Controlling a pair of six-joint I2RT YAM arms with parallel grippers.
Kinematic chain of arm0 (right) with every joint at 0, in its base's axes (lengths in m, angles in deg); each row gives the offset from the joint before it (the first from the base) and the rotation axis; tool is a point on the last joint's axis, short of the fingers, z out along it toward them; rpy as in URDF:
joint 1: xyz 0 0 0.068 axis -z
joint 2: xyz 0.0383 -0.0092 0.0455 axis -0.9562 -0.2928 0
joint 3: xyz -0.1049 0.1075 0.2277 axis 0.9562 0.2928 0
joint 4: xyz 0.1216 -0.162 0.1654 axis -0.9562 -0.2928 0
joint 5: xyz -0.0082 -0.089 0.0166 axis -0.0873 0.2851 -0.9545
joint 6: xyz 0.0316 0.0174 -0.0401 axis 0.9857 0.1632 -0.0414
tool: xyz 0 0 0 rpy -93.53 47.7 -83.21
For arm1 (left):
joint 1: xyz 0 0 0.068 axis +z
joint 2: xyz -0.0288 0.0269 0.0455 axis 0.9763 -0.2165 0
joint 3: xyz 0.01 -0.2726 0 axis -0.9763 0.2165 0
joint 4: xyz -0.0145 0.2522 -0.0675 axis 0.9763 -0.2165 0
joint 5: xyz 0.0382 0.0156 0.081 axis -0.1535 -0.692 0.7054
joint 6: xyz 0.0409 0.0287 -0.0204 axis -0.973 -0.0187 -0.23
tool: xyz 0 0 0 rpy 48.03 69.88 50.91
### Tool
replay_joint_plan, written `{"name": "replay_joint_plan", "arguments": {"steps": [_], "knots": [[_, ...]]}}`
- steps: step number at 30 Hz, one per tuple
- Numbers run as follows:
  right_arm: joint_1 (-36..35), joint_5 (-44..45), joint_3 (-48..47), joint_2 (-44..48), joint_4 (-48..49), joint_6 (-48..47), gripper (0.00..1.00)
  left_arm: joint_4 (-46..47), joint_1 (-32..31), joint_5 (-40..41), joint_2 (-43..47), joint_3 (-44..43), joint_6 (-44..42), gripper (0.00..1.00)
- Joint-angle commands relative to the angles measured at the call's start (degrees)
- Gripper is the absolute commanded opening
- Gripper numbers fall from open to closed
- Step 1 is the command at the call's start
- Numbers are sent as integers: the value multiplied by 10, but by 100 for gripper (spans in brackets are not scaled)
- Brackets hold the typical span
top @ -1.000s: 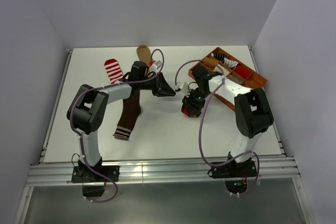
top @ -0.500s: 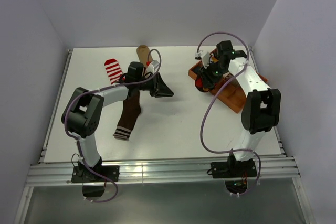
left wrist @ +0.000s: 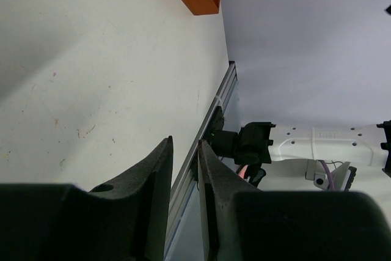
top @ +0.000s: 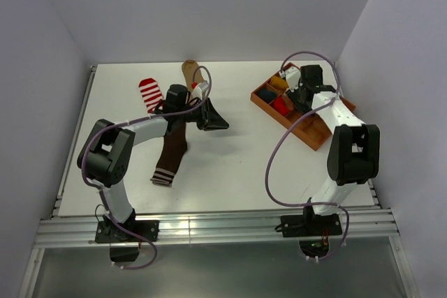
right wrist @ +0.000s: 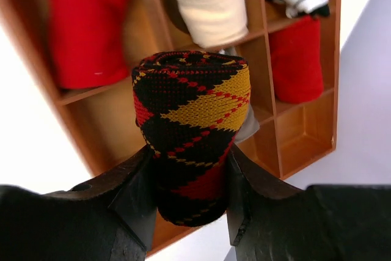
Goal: Roll the socks
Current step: Place the sock in the storage box.
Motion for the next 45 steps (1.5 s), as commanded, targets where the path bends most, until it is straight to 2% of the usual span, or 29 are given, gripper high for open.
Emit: {"name": "replay_joint_plan", "arguments": {"steps": [1, 8, 21, 31, 40, 45], "knots": [[-4, 76, 35, 20, 119, -10, 0, 40, 2, 2, 28, 10, 6, 28], [-5, 85, 88, -4, 175, -24, 0, 50, 3, -3, 24, 18, 8, 28], [-31, 40, 165, 6, 168, -59, 0, 46, 3, -10, 11, 12, 7, 28], [-27, -44, 105, -37, 61, -50, 0, 40, 3, -13, 6, 13, 6, 28], [-27, -63, 116, -53, 12, -80, 0, 30, 4, -15, 0, 10, 4, 28], [-23, -102, 103, -61, -28, -77, 0, 35, 4, -18, -8, 8, 8, 28]]}}
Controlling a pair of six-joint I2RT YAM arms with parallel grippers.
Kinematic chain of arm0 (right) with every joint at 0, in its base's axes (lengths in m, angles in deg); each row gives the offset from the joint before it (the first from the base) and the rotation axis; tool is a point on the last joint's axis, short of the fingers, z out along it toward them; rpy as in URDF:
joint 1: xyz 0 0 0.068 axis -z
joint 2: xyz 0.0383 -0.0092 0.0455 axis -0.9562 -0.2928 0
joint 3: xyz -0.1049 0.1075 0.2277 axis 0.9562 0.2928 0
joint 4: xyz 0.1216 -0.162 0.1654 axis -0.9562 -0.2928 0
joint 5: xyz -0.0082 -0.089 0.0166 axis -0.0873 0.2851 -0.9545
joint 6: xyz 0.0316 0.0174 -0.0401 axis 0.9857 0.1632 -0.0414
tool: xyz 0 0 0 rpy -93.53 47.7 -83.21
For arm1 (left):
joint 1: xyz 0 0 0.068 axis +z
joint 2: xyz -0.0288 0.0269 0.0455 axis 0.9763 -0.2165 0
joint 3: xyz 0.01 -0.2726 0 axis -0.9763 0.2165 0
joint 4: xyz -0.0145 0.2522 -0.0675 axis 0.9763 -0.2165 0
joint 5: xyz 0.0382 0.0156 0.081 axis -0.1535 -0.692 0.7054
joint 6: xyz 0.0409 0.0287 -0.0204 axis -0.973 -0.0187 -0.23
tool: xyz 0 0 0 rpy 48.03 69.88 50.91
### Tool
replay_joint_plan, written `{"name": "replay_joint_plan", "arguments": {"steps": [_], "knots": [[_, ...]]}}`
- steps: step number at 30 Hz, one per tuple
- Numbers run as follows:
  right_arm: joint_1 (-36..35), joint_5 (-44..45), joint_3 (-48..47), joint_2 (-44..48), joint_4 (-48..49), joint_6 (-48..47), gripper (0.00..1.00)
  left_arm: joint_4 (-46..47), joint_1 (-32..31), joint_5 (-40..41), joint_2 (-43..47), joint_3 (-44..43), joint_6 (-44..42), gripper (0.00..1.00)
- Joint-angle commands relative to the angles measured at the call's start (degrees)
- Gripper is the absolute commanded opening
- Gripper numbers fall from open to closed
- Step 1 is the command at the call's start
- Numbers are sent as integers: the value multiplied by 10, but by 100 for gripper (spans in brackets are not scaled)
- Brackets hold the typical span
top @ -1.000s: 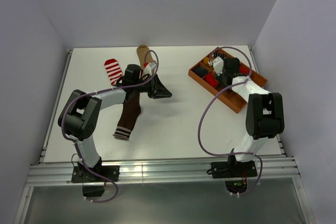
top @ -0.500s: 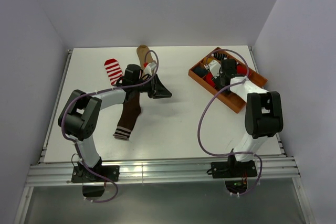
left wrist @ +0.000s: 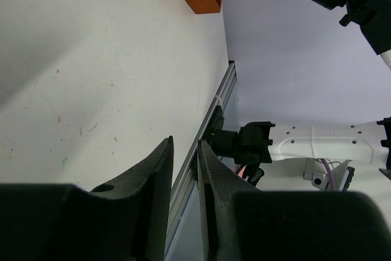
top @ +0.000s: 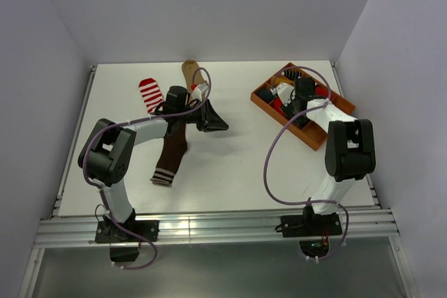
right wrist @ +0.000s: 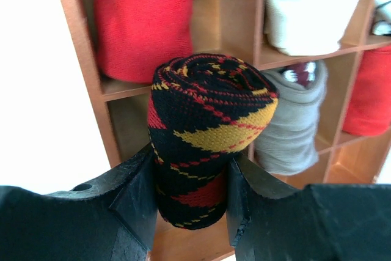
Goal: Roll the socks
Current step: Place the sock in the storage box.
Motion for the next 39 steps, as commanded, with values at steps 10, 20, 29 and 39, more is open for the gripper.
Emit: {"name": "replay_joint_plan", "arguments": {"steps": [10, 20, 29, 39], "knots": [[55, -196, -114, -118, -241, 30, 0, 8, 3, -8, 2, 0, -2, 28], [89, -219, -171, -182, -289, 50, 0, -5, 12, 14, 22, 8, 4, 27], [93, -232, -232, -231, -347, 78, 0, -13, 25, 26, 31, 15, 12, 27], [82, -212, -249, -249, -357, 101, 0, -17, 29, 31, 32, 15, 15, 27]]}}
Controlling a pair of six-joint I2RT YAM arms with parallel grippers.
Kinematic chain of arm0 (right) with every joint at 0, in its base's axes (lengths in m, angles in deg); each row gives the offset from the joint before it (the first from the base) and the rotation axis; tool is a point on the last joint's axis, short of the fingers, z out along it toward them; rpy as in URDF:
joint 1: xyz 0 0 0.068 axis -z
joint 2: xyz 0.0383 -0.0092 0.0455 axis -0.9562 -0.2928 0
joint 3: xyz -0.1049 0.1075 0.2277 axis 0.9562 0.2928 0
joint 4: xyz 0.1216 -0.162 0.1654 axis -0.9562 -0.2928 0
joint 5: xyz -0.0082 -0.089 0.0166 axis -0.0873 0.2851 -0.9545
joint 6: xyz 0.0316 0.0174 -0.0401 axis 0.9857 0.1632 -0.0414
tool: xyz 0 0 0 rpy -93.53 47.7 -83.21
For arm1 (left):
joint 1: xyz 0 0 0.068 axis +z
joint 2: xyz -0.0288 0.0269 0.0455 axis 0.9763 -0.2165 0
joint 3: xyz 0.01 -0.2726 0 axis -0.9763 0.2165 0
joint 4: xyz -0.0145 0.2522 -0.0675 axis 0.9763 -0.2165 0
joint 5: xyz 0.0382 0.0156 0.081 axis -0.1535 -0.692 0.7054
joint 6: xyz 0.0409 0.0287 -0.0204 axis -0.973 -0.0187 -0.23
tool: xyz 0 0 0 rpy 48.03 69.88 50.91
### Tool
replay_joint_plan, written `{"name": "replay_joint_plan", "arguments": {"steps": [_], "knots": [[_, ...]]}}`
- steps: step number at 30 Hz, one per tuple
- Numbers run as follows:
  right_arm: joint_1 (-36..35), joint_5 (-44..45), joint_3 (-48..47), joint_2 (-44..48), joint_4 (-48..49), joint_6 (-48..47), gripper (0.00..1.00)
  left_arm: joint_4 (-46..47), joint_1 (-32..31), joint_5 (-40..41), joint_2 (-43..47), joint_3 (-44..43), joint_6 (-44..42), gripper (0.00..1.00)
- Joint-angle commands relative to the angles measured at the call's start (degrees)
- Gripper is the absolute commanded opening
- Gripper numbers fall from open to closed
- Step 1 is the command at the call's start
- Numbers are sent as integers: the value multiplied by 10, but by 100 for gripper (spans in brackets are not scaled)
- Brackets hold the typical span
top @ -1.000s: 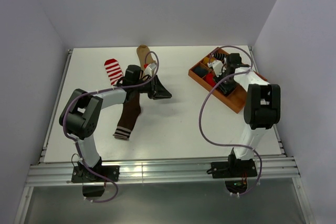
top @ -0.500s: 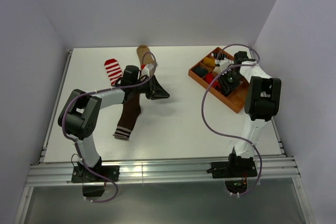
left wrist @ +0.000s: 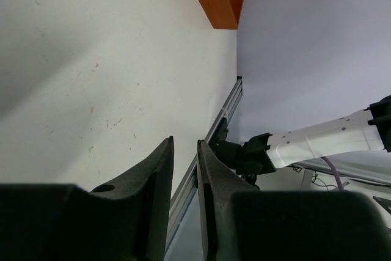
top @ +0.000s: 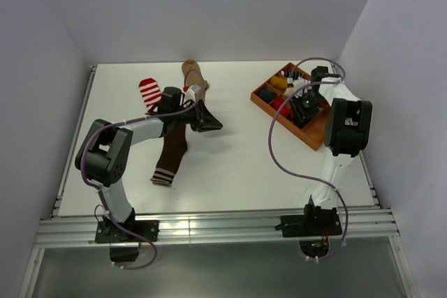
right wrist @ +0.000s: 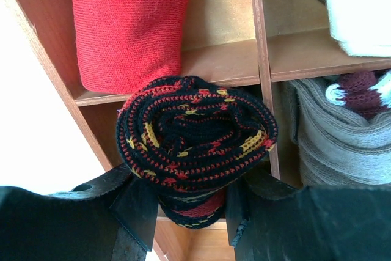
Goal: Roll the socks
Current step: Place the sock in the storage box.
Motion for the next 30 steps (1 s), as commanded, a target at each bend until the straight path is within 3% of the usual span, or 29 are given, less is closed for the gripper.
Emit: {"name": "replay_joint_plan", "arguments": {"steps": [1, 14, 18, 21, 27, 30], "knots": [[-24, 2, 16, -52, -49, 24, 0, 6, 2, 6, 25, -3, 5, 27], [-53, 43, -91, -112, -114, 16, 2, -2, 3, 5, 24, -7, 0, 27], [-59, 56, -75, -106, -108, 8, 3, -4, 3, 4, 26, -4, -2, 28], [-58, 59, -46, -90, -89, 6, 10, -4, 2, 3, 24, -7, -2, 28], [-58, 47, -25, -34, -70, 7, 37, -6, 2, 3, 20, -11, -2, 28], [-58, 37, -33, -17, -79, 8, 43, -5, 2, 3, 19, -9, -2, 28]]}}
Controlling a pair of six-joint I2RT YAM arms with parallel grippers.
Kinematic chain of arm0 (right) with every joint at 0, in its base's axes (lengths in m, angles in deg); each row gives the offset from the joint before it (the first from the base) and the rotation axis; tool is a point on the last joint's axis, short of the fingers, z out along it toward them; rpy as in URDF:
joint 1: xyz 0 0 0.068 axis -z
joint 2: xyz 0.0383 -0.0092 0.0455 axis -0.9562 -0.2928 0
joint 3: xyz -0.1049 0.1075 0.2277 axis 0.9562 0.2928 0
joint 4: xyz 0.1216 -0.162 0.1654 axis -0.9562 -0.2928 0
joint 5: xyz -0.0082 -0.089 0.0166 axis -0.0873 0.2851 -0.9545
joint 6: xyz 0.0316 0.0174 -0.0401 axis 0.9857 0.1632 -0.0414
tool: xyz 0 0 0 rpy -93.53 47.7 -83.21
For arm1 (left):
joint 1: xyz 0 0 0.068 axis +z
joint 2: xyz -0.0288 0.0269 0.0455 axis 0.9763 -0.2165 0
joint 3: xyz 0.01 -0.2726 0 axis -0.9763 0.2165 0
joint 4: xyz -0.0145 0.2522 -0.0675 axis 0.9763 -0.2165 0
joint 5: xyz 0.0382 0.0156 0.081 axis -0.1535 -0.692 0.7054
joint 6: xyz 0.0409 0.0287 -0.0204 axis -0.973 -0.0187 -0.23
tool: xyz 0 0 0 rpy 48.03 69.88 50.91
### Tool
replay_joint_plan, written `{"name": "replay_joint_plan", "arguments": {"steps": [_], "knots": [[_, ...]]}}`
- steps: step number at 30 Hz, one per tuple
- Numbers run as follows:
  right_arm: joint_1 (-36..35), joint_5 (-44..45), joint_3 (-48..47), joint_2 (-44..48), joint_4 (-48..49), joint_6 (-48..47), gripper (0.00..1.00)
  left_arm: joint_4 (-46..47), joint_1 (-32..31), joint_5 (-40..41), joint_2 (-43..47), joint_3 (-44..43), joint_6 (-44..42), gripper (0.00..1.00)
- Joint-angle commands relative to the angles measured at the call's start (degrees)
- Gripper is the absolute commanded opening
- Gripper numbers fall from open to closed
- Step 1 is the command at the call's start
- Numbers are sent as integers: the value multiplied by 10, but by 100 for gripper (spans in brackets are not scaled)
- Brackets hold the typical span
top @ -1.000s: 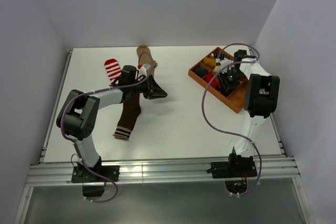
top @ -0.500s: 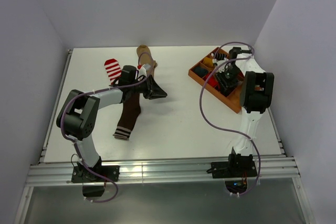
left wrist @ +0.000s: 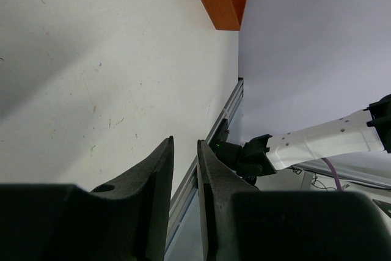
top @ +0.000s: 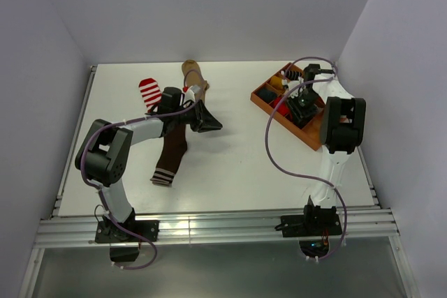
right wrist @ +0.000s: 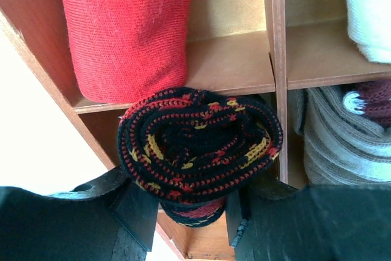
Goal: Roll the socks
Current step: Place the sock in the storage box.
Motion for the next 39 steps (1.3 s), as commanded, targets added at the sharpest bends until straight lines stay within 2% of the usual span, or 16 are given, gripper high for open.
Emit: {"name": "replay_joint_plan", "arguments": {"steps": [1, 6, 15, 39], "knots": [[-26, -38, 10, 9, -24, -2, 46, 2, 2, -2, 19, -9, -1, 28], [-25, -34, 7, 19, -28, 3, 54, -1, 2, -2, 19, -10, -6, 28], [-20, -35, 10, 32, -33, -1, 61, -4, 2, -2, 19, -9, -9, 28], [-13, -41, -23, 53, -58, -14, 64, -3, 3, -2, 15, -11, -8, 28]]}}
